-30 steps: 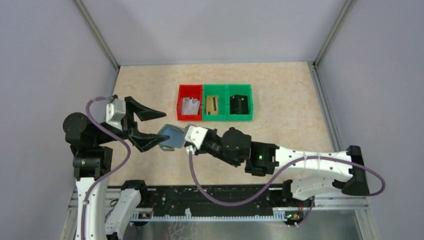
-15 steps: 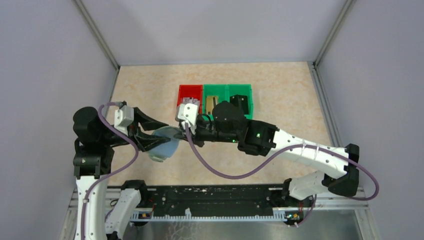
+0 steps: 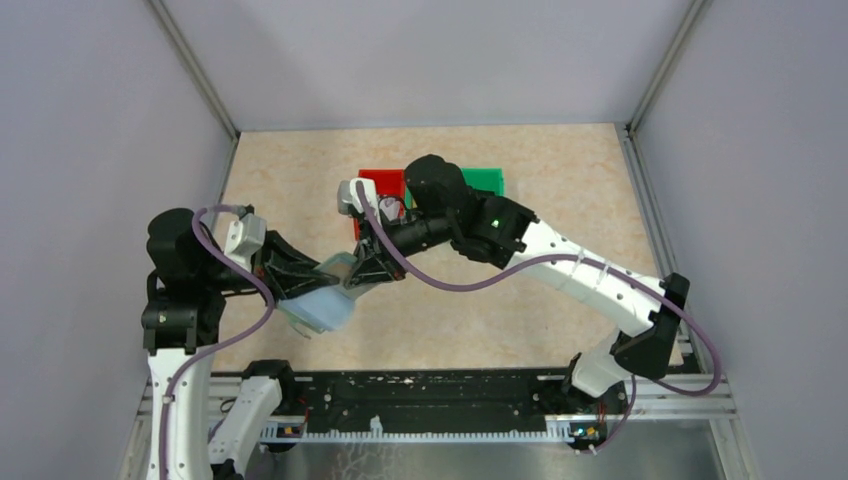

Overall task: Take the credit cards out of the card holder
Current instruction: Adjust the card holder.

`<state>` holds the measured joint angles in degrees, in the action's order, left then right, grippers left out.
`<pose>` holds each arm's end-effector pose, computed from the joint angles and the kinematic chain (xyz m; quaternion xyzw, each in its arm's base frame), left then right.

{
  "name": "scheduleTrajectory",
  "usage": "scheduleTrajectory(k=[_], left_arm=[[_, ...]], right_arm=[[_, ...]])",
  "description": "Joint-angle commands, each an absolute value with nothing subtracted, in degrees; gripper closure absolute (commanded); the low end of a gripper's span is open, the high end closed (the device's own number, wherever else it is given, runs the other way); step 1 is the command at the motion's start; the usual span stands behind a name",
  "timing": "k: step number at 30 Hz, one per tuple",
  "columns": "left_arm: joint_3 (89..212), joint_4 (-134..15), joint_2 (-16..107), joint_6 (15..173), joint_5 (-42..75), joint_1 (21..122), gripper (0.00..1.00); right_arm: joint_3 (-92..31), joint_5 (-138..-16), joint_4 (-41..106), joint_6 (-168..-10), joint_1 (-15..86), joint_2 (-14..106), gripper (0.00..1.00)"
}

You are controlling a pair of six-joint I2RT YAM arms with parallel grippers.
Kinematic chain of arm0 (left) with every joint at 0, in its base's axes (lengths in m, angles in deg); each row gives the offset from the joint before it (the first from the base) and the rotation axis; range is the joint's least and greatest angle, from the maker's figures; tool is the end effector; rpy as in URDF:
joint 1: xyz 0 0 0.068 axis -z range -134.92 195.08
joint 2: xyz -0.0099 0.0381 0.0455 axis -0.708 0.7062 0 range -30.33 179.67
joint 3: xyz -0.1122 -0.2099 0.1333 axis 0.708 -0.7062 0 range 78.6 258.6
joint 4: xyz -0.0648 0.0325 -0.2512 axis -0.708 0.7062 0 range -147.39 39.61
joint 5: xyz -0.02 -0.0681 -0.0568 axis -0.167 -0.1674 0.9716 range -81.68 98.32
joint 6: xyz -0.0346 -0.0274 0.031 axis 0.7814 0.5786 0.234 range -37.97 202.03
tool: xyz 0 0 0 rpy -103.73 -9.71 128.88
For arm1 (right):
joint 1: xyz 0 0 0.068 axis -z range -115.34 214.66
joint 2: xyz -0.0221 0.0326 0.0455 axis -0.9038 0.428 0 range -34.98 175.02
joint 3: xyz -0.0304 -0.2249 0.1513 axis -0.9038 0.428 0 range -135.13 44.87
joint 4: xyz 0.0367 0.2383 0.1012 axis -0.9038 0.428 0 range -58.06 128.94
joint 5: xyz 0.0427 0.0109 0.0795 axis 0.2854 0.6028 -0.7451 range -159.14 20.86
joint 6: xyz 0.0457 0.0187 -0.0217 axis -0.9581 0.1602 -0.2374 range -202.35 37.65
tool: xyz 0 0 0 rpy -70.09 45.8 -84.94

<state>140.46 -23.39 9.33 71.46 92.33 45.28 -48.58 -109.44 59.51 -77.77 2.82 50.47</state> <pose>0.0969 -0.0358 0.4141 0.4743 0.5345 -0.4750 0.5136 0.1347 0.3007 0.4362 -0.5862 0.5330 0.5064 0.3404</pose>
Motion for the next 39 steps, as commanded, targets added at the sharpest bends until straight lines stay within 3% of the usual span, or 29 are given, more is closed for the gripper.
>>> scheduleTrajectory(k=[1,3,5,7,10,14,16,18,21,25,30,35,39], left_arm=[[142.77,-22.87,10.02,69.60,95.46,45.43,0.87],[143.57,-22.85,10.54,69.98,95.57,45.49,0.61],[144.40,-22.85,10.96,70.09,95.63,45.44,0.48],[145.18,-22.97,11.00,70.37,95.51,45.43,0.44],[145.26,-23.77,11.29,71.58,95.96,45.44,0.51],[144.59,-23.64,11.50,71.39,96.23,45.47,0.83],[144.31,-23.65,11.33,71.06,96.30,45.43,0.93],[144.07,-23.64,11.43,70.67,96.30,45.43,1.00],[144.14,-23.86,11.33,69.75,95.33,45.46,1.00],[142.55,-32.67,10.09,77.43,91.01,45.44,1.00],[136.29,-59.20,6.87,100.89,82.21,45.49,1.00],[135.28,-69.26,6.76,114.07,77.28,45.45,1.00],[133.57,-75.32,6.28,121.72,74.76,45.50,1.00]], right_arm=[[-55.59,-117.34,59.68,-78.57,2.25,52.32,0.93],[-56.92,-116.14,61.50,-77.39,2.24,53.00,0.99],[-58.59,-114.80,63.94,-76.33,2.17,54.04,1.00],[-60.03,-114.34,66.19,-75.51,2.18,55.19,1.00],[-60.71,-114.63,67.40,-75.40,2.06,56.38,1.00],[-60.66,-114.22,67.66,-74.54,1.35,56.36,0.97],[-60.90,-113.34,68.01,-73.74,1.20,56.13,0.95],[-60.35,-112.91,67.52,-72.89,1.03,55.31,0.80],[-53.20,-108.68,59.59,-75.82,1.51,51.09,0.57],[-37.21,-105.40,37.21,-88.51,4.66,43.37,0.46],[-19.31,-100.74,7.65,-103.51,7.37,36.10,0.45],[-8.85,-97.99,-19.34,-117.13,8.37,35.68,0.48],[-6.78,-96.58,-28.86,-123.44,8.40,38.46,0.49]])
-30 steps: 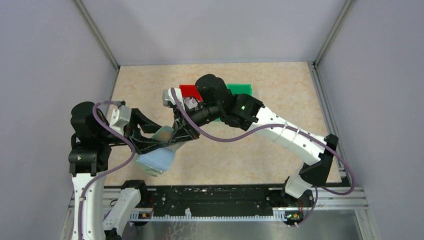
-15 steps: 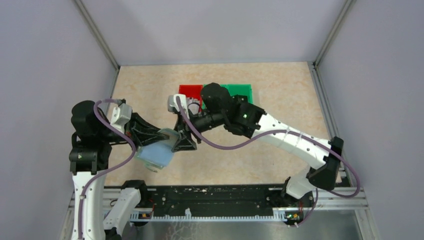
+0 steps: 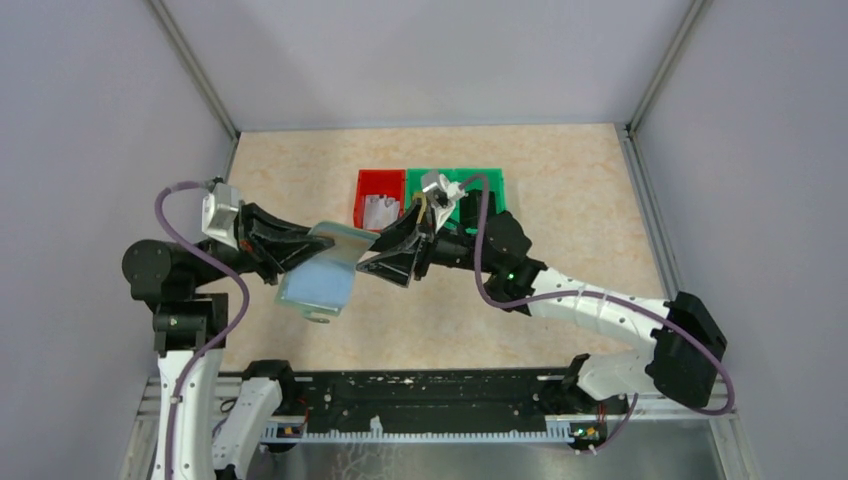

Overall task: Take the credit cards out of the card holder
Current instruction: Adjust the card holder.

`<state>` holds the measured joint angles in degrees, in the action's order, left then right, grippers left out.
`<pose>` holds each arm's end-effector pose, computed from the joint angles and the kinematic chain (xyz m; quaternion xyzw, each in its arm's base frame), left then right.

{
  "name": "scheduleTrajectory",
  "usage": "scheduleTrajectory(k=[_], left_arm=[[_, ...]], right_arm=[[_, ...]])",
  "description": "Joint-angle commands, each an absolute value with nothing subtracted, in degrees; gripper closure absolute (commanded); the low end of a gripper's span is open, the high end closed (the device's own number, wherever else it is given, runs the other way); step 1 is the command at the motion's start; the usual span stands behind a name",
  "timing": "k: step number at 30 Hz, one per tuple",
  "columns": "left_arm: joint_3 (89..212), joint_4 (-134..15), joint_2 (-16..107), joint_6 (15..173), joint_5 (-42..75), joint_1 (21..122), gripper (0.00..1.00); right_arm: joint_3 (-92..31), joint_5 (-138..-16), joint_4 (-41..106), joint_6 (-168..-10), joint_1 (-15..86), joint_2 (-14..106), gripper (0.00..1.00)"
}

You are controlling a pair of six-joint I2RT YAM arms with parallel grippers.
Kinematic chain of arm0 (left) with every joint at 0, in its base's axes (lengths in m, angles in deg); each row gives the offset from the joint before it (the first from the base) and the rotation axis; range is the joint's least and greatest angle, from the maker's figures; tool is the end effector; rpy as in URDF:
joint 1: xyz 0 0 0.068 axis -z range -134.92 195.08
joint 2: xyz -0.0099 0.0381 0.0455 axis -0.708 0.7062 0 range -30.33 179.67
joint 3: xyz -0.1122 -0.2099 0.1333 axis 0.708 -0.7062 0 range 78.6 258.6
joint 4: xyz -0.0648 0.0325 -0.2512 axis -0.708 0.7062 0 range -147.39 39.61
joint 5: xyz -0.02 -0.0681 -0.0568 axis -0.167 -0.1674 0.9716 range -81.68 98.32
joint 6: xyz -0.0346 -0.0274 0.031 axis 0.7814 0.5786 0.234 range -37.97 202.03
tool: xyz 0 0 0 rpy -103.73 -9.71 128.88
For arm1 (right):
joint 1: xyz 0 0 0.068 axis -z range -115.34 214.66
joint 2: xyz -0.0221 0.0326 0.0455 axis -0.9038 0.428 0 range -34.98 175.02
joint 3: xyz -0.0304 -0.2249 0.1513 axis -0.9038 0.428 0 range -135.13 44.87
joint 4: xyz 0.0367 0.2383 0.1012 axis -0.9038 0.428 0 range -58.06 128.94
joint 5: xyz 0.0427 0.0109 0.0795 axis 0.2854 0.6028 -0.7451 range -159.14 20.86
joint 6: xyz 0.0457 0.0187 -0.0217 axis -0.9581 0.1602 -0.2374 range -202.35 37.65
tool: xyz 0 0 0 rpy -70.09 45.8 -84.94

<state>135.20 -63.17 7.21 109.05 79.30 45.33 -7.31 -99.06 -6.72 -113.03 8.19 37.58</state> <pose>0.1002 -0.0341 0.4470 0.3745 0.5398 -0.4656 0.5930 0.1459 0.2525 0.3691 -0.3302 0.5050 0.6493 0.4630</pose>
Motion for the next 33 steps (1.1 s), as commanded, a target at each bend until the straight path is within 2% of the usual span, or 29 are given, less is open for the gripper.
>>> scheduleTrajectory(k=[1,5,9,13,17,18,19,20,21,22,24,26,28,33], left_arm=[[133.14,-76.17,6.17,123.16,74.17,45.48,1.00],[132.39,-75.67,6.06,125.57,72.48,45.48,1.00],[133.52,-71.89,6.15,126.39,67.95,45.44,1.00],[133.75,-71.22,6.08,127.28,66.60,45.50,1.00],[133.46,-72.39,6.31,129.24,67.37,45.46,0.97],[133.49,-71.25,6.48,128.72,67.59,45.45,0.87],[133.91,-68.48,6.91,126.83,67.60,45.45,0.58],[134.95,-64.18,8.07,124.06,67.87,45.50,0.31],[136.79,-58.18,9.58,120.10,68.66,45.50,0.17],[139.04,-52.48,11.40,115.17,69.78,45.49,0.11],[143.51,-45.81,13.97,106.38,73.79,45.43,0.02],[147.17,-40.95,15.87,97.27,79.73,45.49,0.01],[153.35,-29.04,18.88,82.66,85.30,45.43,0.01],[162.10,-2.01,25.16,56.39,88.06,45.44,0.03]], right_arm=[[-6.31,-96.12,-31.50,-124.93,8.39,39.30,0.49],[-5.76,-95.07,-41.53,-131.02,8.40,43.17,0.48],[-7.00,-93.98,-43.02,-132.95,8.31,46.11,0.50],[-6.95,-93.40,-43.64,-133.33,8.28,46.67,0.63],[-7.96,-94.13,-42.76,-133.44,8.32,46.84,0.87],[-8.50,-94.91,-42.04,-133.45,8.52,46.80,0.95],[-9.34,-96.07,-40.14,-133.38,8.89,46.52,1.00],[-10.21,-97.77,-37.19,-133.31,9.58,46.13,1.00],[-11.33,-100.24,-33.88,-133.28,10.49,45.54,1.00],[-12.31,-103.82,-30.73,-132.70,11.65,45.03,1.00],[-15.09,-111.08,-19.73,-127.66,13.15,43.37,1.00],[-19.47,-116.20,-2.73,-117.01,13.56,41.73,1.00],[-25.68,-120.00,14.32,-106.71,13.59,41.84,1.00],[-42.51,-122.04,45.91,-89.65,13.42,47.14,1.00]])
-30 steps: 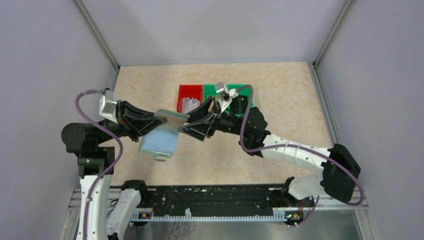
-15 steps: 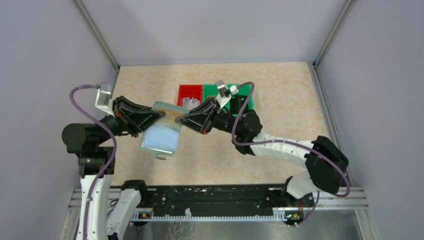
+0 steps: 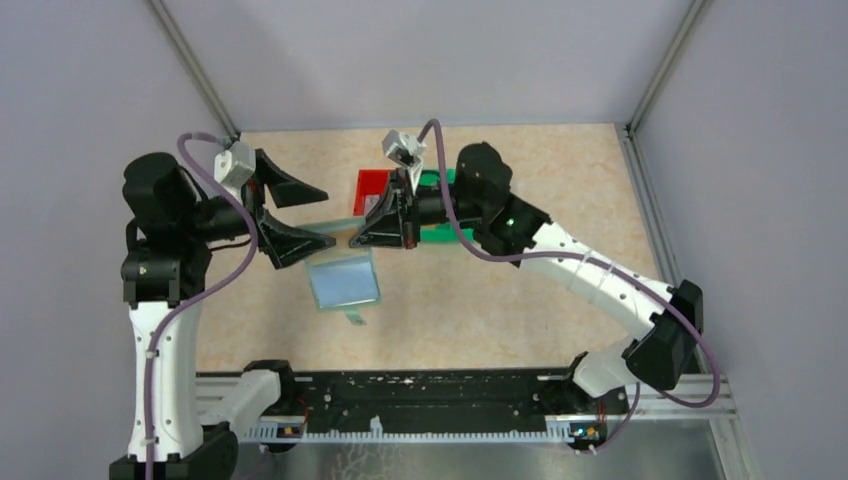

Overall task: Take the credit cards out of the card holder
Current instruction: Adjust the card holder.

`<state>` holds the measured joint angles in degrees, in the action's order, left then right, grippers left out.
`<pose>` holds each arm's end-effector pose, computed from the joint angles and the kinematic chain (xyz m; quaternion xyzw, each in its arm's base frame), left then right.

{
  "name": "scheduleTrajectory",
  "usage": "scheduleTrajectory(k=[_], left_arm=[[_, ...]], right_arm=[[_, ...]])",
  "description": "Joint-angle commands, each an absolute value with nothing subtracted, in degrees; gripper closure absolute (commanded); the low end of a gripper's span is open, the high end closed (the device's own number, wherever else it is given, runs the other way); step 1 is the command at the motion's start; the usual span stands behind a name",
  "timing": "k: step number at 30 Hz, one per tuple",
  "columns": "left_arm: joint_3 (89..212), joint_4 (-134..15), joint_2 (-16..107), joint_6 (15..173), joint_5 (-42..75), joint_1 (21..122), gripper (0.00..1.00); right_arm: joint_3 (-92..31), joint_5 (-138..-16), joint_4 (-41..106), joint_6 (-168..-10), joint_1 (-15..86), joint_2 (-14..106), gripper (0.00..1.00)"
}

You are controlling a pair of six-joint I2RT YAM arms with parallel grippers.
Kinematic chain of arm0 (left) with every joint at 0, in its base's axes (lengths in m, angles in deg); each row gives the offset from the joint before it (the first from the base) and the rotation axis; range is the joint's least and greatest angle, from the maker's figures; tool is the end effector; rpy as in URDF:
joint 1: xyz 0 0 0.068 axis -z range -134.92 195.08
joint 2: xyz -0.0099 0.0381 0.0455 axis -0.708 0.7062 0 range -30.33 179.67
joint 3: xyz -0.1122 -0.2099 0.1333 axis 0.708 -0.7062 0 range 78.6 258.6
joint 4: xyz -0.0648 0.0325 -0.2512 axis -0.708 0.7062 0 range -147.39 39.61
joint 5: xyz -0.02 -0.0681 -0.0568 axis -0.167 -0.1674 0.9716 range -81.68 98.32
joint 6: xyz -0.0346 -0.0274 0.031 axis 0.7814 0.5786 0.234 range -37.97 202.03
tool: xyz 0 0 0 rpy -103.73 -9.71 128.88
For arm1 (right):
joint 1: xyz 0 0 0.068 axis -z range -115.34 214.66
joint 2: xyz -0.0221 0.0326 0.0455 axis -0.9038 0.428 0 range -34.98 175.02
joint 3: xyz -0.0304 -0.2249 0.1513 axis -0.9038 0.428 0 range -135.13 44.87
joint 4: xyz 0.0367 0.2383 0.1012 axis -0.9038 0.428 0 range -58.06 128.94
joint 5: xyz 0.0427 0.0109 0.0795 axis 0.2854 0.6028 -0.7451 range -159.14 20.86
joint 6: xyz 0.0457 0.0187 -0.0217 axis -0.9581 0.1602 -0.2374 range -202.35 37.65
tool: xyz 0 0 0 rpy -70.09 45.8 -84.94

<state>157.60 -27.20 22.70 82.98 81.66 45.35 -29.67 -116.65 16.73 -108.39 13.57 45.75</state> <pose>0.1390 -0.0348 0.4794 0.4030 0.5900 -0.4434 0.5411 0.1833 0.2689 0.4226 -0.4279 0.5137 0.6384 0.3813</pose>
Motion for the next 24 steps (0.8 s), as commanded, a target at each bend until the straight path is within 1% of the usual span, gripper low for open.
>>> scheduleTrajectory(k=[1,6,10,13,14,16,18,19,20,24], left_arm=[[161.83,1.55,25.48,52.37,87.85,45.48,0.04],[156.08,11.88,25.67,40.34,85.15,45.48,0.06],[158.71,23.30,29.18,29.29,85.72,45.44,0.14],[158.47,23.51,29.14,28.83,85.05,45.50,0.20],[158.27,23.58,29.18,28.66,85.03,45.58,0.23],[157.64,23.55,29.18,28.34,84.91,45.82,0.34],[156.56,23.55,28.59,27.09,84.36,45.95,0.51],[155.84,23.55,28.19,26.07,84.49,46.00,0.57],[155.06,23.60,27.62,25.11,84.52,45.96,0.59],[152.81,23.38,27.39,23.32,85.06,46.03,0.57]], right_arm=[[-44.55,-121.80,50.35,-87.66,13.18,47.94,1.00],[-55.05,-122.22,62.91,-79.81,11.60,54.61,1.00],[-67.95,-118.25,78.92,-72.47,9.73,62.88,1.00],[-75.00,-116.59,85.41,-69.39,8.10,67.56,1.00],[-76.22,-116.20,86.26,-68.89,7.72,68.36,1.00],[-78.26,-116.19,87.17,-68.26,7.43,69.33,1.00],[-79.55,-116.24,87.34,-67.51,7.42,69.31,1.00],[-80.09,-116.13,87.54,-67.17,7.44,69.19,1.00],[-80.82,-116.05,88.06,-66.85,7.40,69.18,1.00],[-82.83,-117.41,88.68,-66.57,7.14,69.17,1.00]])
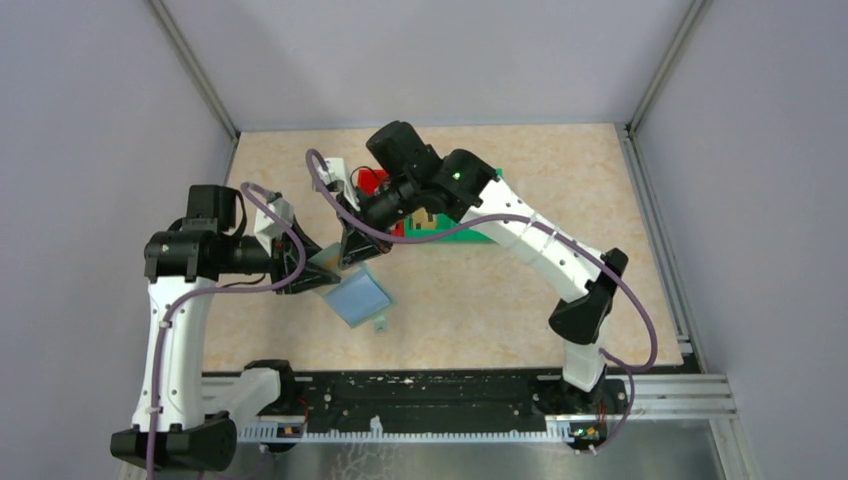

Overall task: Take the credit cards out of the card holder
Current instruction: Adjust the card holder.

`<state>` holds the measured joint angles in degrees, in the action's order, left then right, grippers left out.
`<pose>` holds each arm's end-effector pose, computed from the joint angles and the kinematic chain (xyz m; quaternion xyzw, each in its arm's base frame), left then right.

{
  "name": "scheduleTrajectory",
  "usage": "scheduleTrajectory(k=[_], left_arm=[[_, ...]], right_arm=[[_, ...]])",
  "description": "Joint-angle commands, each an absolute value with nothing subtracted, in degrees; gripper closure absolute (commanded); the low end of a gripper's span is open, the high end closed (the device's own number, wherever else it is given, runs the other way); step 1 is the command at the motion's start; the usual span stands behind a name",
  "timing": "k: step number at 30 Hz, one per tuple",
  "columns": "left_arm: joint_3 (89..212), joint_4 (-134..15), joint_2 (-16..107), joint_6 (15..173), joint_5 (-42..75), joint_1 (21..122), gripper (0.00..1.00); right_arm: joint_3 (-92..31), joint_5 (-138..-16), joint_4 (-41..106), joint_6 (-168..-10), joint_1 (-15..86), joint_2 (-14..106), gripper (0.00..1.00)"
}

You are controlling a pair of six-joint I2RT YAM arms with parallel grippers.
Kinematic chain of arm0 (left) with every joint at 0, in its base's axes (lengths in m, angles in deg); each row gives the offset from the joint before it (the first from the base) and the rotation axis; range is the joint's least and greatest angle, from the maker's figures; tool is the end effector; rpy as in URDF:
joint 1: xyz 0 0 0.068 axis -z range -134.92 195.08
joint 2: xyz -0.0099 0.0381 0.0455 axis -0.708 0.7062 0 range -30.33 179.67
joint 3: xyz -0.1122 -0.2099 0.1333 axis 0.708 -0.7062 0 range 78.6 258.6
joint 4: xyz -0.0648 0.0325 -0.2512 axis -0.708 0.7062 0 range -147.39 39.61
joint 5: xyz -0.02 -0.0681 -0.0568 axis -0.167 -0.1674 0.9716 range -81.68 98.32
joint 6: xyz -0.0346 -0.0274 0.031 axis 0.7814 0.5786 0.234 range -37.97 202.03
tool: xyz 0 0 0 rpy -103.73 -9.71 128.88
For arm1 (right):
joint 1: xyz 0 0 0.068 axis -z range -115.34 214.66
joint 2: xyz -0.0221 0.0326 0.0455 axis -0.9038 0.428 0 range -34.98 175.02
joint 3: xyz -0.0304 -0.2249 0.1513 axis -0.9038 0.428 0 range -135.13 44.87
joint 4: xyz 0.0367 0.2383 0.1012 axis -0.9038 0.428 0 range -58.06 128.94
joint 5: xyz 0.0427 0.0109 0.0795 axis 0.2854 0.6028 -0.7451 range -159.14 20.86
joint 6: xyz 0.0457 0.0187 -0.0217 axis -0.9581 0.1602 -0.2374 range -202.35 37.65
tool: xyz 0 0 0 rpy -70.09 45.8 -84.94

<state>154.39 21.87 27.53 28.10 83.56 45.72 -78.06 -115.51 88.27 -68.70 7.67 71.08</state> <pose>0.1336 -0.0360 0.3966 0.4861 0.6127 -0.4408 0.4405 0.1887 0.3379 0.4330 -0.6177 0.5811 0.4757 0.2333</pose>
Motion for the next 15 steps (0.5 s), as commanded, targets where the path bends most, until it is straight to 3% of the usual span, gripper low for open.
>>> scheduleTrajectory(k=[1,4,6,8,10,15], left_arm=[[152.80,23.53,27.93,23.36,85.20,46.04,0.57],[152.99,23.55,28.69,23.86,85.74,45.96,0.63],[153.27,23.39,28.53,23.75,86.63,46.06,0.85],[153.67,21.85,28.22,26.11,87.91,46.07,1.00],[154.11,20.81,27.79,27.33,89.19,46.08,1.00],[151.26,3.36,23.96,43.43,90.98,46.00,1.00]], right_arm=[[-82.99,-117.50,88.83,-66.35,6.91,69.12,1.00],[-82.97,-117.05,89.21,-65.82,6.47,68.91,1.00],[-82.93,-117.30,89.24,-65.13,6.23,68.77,1.00],[-82.21,-117.32,88.58,-64.62,6.10,68.23,1.00],[-80.16,-115.11,85.84,-65.51,6.07,67.09,0.79],[-60.08,-107.41,60.70,-82.50,9.43,56.03,0.55]])
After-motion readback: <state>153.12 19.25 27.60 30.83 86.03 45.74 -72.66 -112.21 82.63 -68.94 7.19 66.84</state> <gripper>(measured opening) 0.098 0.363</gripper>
